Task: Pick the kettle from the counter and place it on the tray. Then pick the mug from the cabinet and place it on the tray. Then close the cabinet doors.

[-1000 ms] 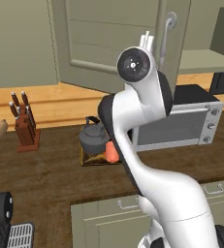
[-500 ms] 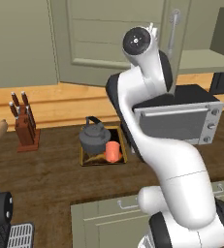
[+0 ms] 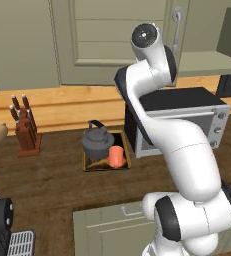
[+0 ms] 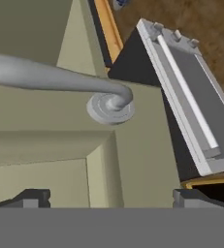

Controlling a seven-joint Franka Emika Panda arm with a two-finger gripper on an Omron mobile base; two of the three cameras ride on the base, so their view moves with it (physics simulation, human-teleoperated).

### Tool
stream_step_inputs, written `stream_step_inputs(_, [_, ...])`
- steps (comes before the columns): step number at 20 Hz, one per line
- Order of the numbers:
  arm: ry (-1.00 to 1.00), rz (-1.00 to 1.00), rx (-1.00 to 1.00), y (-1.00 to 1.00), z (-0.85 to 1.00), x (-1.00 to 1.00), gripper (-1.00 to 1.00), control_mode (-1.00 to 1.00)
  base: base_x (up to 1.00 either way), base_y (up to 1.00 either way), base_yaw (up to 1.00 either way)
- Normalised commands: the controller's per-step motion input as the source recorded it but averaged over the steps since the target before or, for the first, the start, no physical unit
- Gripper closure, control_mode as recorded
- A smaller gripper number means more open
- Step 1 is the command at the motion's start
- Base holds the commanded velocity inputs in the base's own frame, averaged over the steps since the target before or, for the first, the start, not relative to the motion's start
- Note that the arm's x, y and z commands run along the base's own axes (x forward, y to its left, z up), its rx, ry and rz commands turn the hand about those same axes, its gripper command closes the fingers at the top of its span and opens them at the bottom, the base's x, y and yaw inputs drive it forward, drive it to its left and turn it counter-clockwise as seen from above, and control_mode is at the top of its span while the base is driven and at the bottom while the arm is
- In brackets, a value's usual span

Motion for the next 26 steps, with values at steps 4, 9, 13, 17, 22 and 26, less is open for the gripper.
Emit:
stream_step_inputs(4, [0.03,0.14,0.00,0.00,-0.28,0.58,-1.00,-1.00,0.00,0.00,0.00])
stream_step_inputs(9, [0.15,0.14,0.00,0.05,-0.38,0.65,-1.00,-1.00,0.00,0.00,0.00])
stream_step_inputs(13, [0.15,0.19,-0.05,0.13,-0.40,0.42,-1.00,-1.00,0.00,0.00,0.00])
stream_step_inputs(17, [0.15,0.16,-0.08,0.27,-0.47,0.31,-1.00,-1.00,0.00,0.00,0.00])
stream_step_inputs(22, [0.18,0.14,-0.15,0.33,-0.64,0.34,-1.00,-1.00,0.00,0.00,0.00])
stream_step_inputs(26, [0.15,0.18,-0.10,0.22,-0.59,0.12,-1.00,-1.00,0.00,0.00,0.00])
